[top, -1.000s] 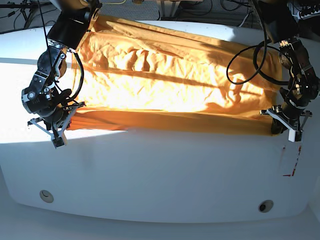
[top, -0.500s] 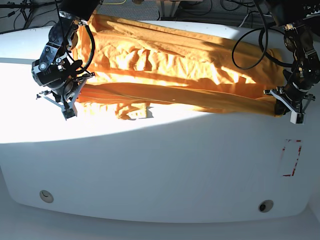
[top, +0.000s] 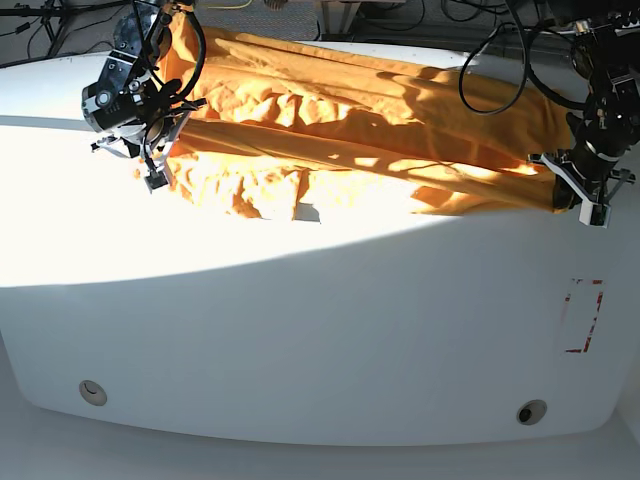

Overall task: Fold the T-shirt properly
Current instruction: 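Fold the hem over toward the collar with both grippers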

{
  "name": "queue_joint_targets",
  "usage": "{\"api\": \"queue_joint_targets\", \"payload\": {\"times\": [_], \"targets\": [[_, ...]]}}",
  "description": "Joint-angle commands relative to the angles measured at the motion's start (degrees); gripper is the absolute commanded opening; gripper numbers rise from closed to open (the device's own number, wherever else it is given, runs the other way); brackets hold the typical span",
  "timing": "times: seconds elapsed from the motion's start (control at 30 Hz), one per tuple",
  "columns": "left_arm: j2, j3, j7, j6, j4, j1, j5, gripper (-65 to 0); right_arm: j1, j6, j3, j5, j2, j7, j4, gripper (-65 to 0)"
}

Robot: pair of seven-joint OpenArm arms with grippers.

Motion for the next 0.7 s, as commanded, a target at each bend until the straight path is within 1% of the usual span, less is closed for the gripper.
{"api": "queue_joint_targets", "payload": {"times": [0.0,0.07,0.1,0.13,0.17,0.23,0.27,0.3,0.33,0.37,0.43,0.47,0.53,0.6,0.67], "targets": [[-1.08,-0.42,-1.15,0.31,2.15,1.44,-0.21,-65.0,-0.12,-0.10,0.15,0.02,0.41,0.31,1.00,-60.6],[-1.16,-0.33,-1.15,0.31,2.32,2.67,-0.21,-63.5,-0.21,-0.10,0.15,0.02,0.41,0.31,0.91,-57.1],[-1.25,-0.33,-1.15,0.31,2.32,3.20,-0.21,-61.8,-0.39,-0.10,0.15,0.02,0.41,0.31,0.91,-54.2],[-1.78,-0.33,-1.15,0.31,2.32,3.82,-0.21,-57.8,-0.39,-0.10,0.24,-0.07,0.41,0.31,1.09,-48.5],[-2.13,-0.25,-1.15,0.31,2.41,4.17,-0.21,-55.1,-0.39,-0.10,0.33,-0.07,0.41,0.31,1.09,-45.5],[-2.57,-0.16,-1.15,0.31,2.41,4.87,-0.29,-45.0,-0.39,-0.10,0.59,-0.07,0.41,0.31,1.26,-33.3],[-2.57,-0.16,-1.15,0.31,2.32,5.05,-0.21,-41.1,-0.39,-0.10,0.59,-0.07,0.41,0.31,1.26,-29.6],[-2.57,-0.25,-1.15,0.31,2.24,5.05,-0.21,-35.8,-0.39,-0.10,0.59,-0.07,0.41,0.31,1.35,-24.7],[-2.57,-0.25,-1.15,0.31,2.24,5.05,-0.21,-33.2,-0.39,-0.10,0.59,-0.07,0.41,0.31,1.35,-22.5],[-2.66,-0.25,-1.15,0.31,2.06,5.05,-0.21,-27.5,-0.39,-0.10,0.59,-0.07,0.41,0.31,1.44,-18.5],[-2.83,-0.33,-1.15,0.31,2.06,5.05,-0.21,-22.6,-0.30,-0.10,0.59,0.37,0.41,0.40,1.44,-16.6],[-2.92,-0.42,-1.15,0.31,2.06,5.05,-0.21,-21.8,-0.12,-0.10,0.59,0.90,0.41,0.58,1.44,-16.6],[-3.89,-0.42,-1.15,0.31,2.50,5.05,-0.21,-21.7,0.05,-0.10,0.59,2.83,0.68,0.58,1.53,-17.8],[-4.77,-0.42,-1.15,0.31,3.38,4.87,-0.47,-22.9,0.23,-0.10,0.59,5.82,0.76,0.58,1.61,-19.3],[-4.86,-0.86,-1.15,0.31,5.49,4.69,-0.47,-23.5,1.11,-0.10,0.50,9.78,0.94,0.75,1.61,-20.9]]}}
